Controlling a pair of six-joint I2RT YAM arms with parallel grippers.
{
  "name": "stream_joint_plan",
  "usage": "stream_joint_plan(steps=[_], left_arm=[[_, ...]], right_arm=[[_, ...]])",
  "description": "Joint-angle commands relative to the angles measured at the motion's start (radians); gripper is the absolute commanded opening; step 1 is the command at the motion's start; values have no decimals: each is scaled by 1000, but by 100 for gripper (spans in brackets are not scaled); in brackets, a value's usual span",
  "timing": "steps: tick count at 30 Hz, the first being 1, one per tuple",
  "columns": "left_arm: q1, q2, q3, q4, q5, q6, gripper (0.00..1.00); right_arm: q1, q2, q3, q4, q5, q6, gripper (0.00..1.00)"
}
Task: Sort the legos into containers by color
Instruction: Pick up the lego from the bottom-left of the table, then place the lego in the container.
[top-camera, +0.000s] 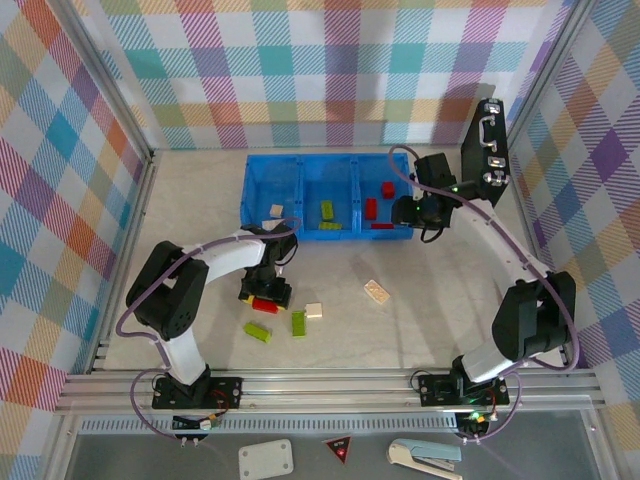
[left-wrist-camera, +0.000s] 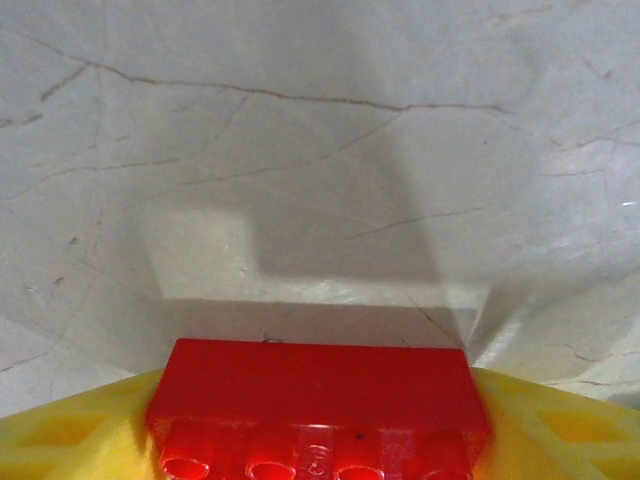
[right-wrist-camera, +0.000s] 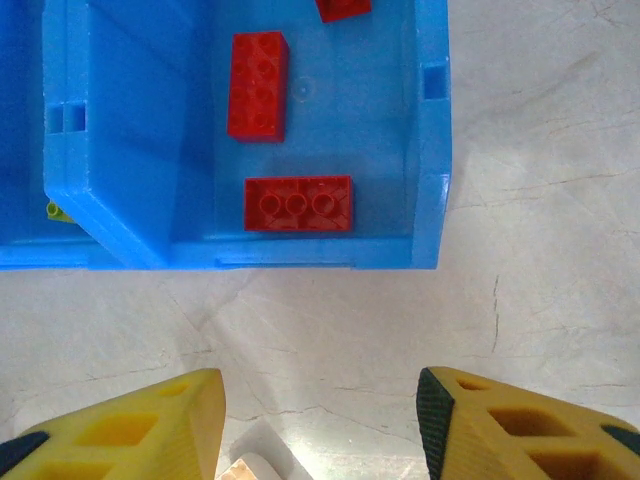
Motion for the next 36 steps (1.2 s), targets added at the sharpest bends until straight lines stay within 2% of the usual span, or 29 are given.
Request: stream_joint_plan(steps=[1,12,18,25,36], left_arm=[[-12,3,-16,-11,5,-4,66],[-22,-50,63,-48,-8,-6,62],[-39,-58,149,-21,64,-11,61],[-74,-16,299,22,96,-60,60],[-158,117,541,149,5,-138,59]], right_arm=[[-5,-42,-16,-9,-8,13,55],[-5,-99,-38,-19,-21,26,55],[-6,-145,-77,-28,-28,34,55],[-5,-221,-147,-35,-27,50,55],[-5,-340,-206,-83,16,60,55]])
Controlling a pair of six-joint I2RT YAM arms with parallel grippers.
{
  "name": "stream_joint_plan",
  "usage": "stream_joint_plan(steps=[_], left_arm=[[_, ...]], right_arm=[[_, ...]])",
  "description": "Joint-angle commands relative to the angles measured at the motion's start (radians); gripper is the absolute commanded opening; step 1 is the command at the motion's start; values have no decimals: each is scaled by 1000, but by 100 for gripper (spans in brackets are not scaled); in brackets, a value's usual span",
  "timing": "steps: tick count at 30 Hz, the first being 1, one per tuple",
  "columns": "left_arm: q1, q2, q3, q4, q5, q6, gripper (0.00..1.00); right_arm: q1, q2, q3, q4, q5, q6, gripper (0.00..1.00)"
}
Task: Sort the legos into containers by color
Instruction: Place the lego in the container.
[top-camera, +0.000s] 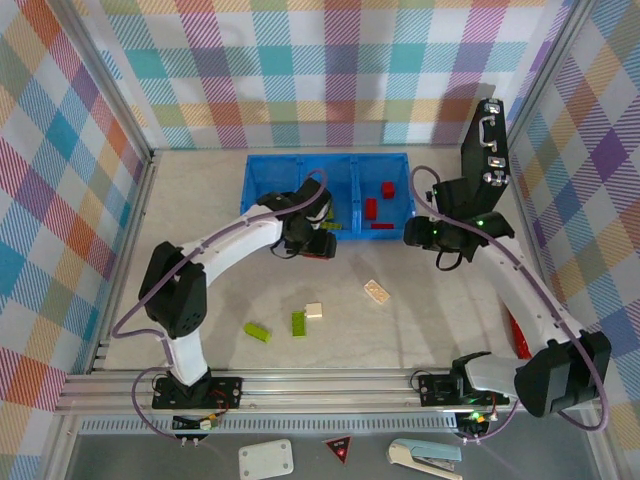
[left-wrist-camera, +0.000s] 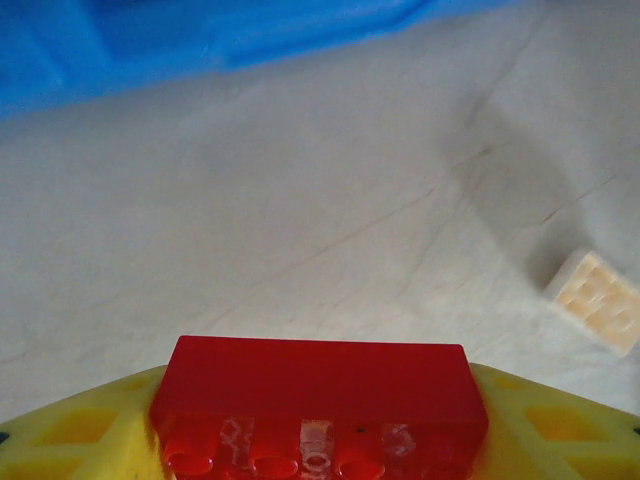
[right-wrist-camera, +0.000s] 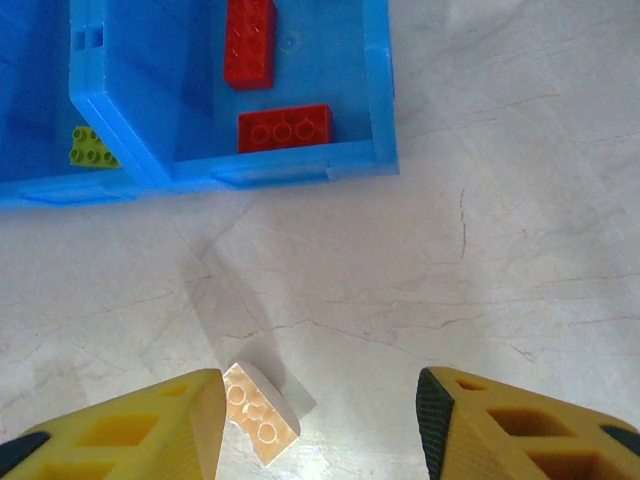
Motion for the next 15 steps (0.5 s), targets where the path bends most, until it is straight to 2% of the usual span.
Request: stream_joint_plan(steps=[1,15], left_arm=[[-35,58,85,52,-37,-36,59],[-113,252,296,376,-68,-45,58]], right_arm=[[-5,-44,-19,-38,16,22,55],[-5,-159,-40,-101,58,25,54]])
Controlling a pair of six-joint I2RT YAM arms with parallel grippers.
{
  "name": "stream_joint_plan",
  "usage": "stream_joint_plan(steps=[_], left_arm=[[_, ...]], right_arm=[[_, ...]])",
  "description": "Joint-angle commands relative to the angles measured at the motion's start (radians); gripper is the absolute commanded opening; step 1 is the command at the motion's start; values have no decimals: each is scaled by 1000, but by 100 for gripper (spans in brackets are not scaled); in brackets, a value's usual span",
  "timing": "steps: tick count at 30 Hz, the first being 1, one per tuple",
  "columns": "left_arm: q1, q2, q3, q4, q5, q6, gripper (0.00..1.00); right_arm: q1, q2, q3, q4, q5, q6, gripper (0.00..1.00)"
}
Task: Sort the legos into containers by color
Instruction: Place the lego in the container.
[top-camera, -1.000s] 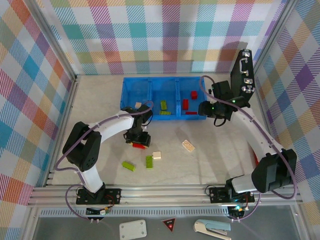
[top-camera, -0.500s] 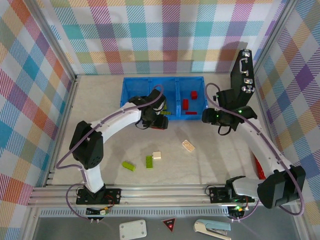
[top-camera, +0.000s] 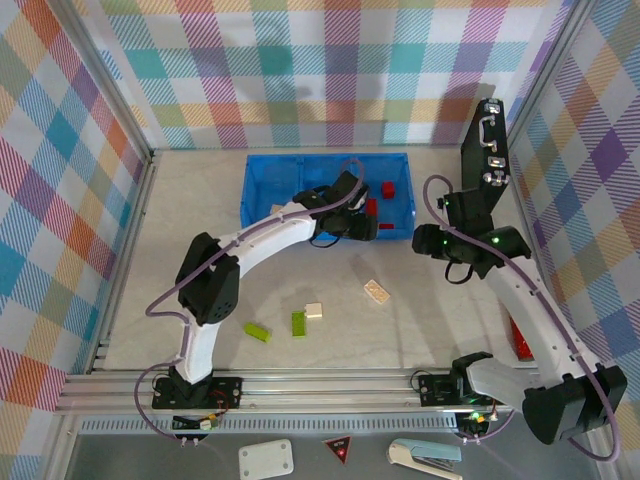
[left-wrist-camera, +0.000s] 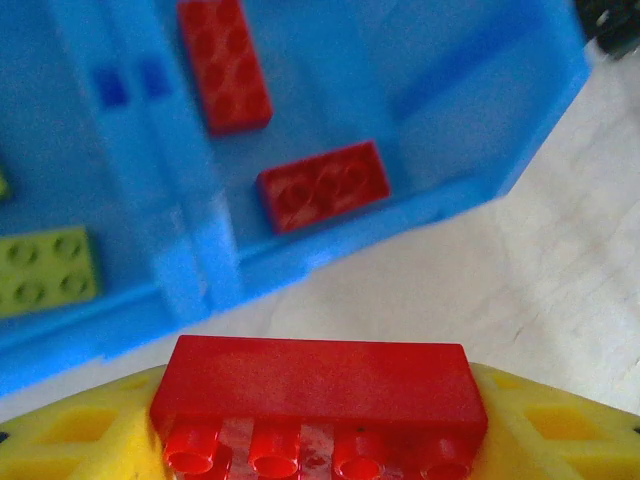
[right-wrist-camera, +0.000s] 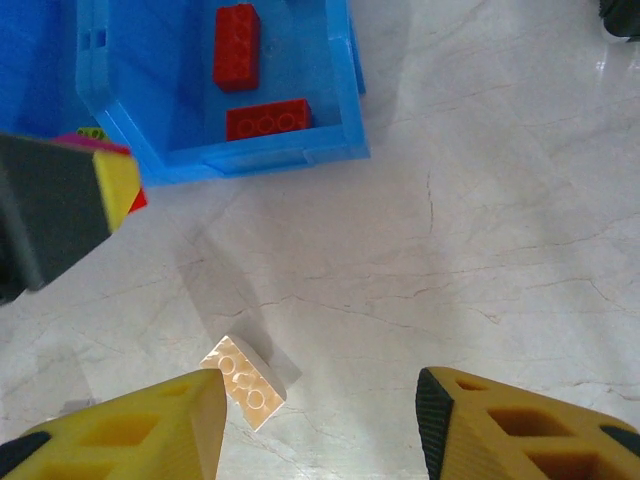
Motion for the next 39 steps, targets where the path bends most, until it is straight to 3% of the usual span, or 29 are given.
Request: stream_joint_plan(steps=[1,17,27,39], left_arm=[[-17,53,69,121,-30,-9,58],[-32,277,153,420,-154,-45,59],[-40,334,191,459,-181,-59,65],[-44,296,156,466,-149,-67,74]], right_arm=[[-5,-31,-10,-37,19,9,54],[-6,-85,-23,-75,35,5,54],[-5,-95,-28,-83,22,11,54],[-5,-98,-28,-77,6,11,55]])
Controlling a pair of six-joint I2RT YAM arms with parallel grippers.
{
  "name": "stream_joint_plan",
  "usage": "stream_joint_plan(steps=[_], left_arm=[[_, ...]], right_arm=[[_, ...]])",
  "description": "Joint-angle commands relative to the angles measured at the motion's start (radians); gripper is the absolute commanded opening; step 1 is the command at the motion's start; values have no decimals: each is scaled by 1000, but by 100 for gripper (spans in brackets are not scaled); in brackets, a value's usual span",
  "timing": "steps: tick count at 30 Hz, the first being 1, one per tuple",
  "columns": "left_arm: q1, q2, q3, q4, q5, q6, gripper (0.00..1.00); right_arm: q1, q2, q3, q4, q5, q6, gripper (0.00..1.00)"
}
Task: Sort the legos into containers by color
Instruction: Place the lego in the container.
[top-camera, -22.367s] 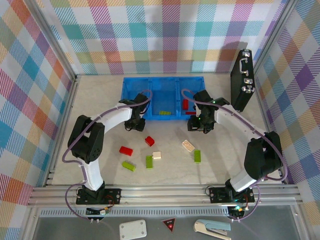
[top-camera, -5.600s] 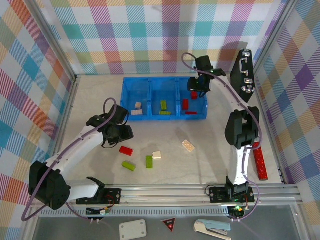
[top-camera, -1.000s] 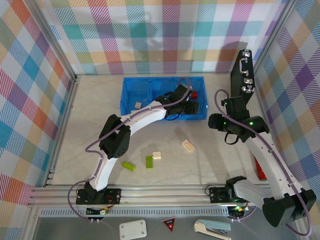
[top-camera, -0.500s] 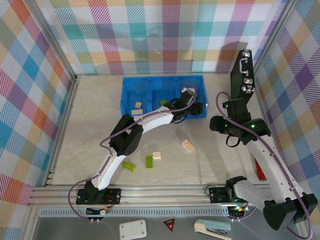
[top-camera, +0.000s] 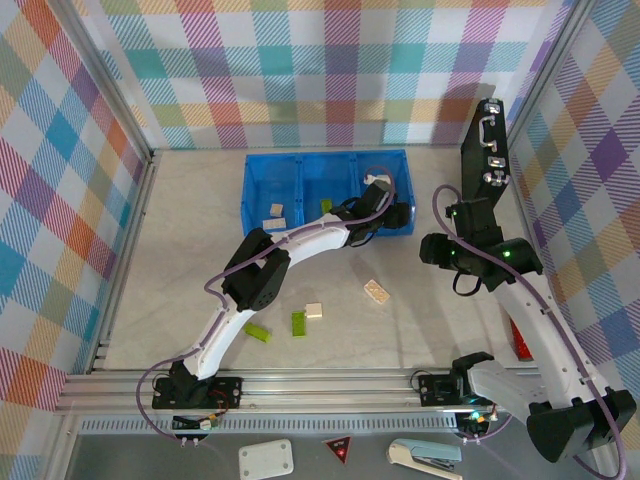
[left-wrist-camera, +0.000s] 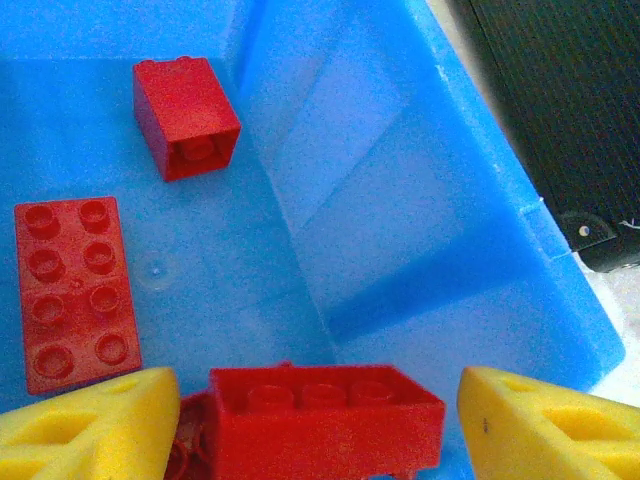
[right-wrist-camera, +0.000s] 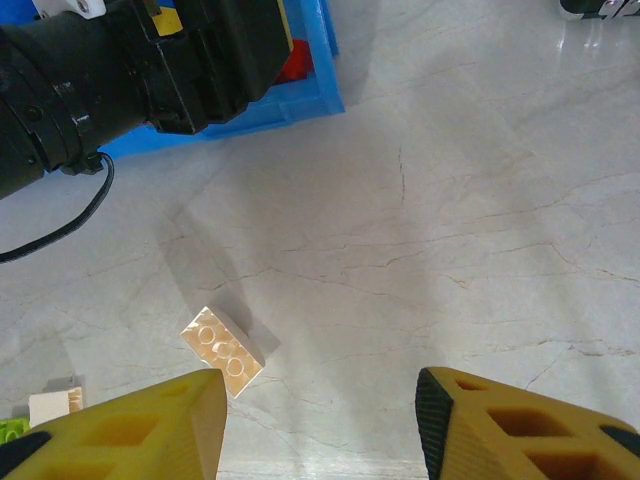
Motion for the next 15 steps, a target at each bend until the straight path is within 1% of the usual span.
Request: stream_joint_plan(steps=[1,8,15], left_arm=[[-9,-31,-5,24,10,-7,74],[-9,-91,-32,32,43,-3,74],[-9,-197,-107,17,32,3,73]], right_arm=[[-5,-15,-10,-4,-21,10,54],[-6,-9,-18,10,-58,15,54],[-4,7,-55,31,-109,26,54]])
